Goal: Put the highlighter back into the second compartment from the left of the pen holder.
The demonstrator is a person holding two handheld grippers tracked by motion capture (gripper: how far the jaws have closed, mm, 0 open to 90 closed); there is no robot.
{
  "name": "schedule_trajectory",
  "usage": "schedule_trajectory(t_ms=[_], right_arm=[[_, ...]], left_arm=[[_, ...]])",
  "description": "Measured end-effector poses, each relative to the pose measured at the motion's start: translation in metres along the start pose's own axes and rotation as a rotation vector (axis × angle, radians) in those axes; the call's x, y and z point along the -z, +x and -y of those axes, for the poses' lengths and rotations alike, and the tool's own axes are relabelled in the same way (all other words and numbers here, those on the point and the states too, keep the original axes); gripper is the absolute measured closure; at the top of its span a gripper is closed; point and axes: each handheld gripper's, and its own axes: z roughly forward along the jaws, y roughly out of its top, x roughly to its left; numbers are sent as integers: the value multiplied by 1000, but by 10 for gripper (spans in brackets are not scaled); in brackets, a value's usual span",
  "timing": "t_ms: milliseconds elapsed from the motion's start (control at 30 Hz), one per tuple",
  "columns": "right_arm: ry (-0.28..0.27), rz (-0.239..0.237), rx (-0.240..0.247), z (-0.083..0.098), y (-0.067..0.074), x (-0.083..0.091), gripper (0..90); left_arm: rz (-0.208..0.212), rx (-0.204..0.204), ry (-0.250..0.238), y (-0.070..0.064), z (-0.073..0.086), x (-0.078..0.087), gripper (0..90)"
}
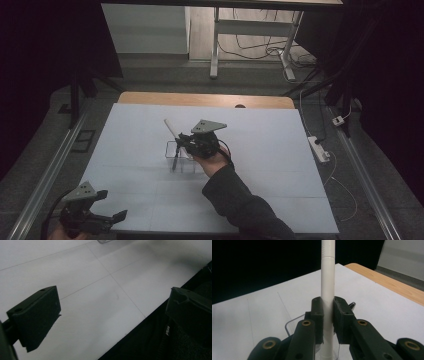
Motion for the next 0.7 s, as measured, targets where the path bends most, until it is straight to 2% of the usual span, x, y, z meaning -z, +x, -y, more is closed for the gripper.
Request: schedule_trajectory(t_ms=[300, 400, 500, 700], right_arm=[[53, 21, 16, 10, 3, -3, 776], [54, 39, 18, 11, 3, -1, 715], [47, 37, 14, 7, 3, 3, 699], [46, 33, 20, -2, 3, 14, 612]], left_arm=[[0, -1, 1, 0, 0, 0, 0], [0, 0, 1, 0, 0, 0, 0], [-1, 0, 2, 0, 0, 0, 0], [-1, 2, 0, 0, 0, 0, 0]])
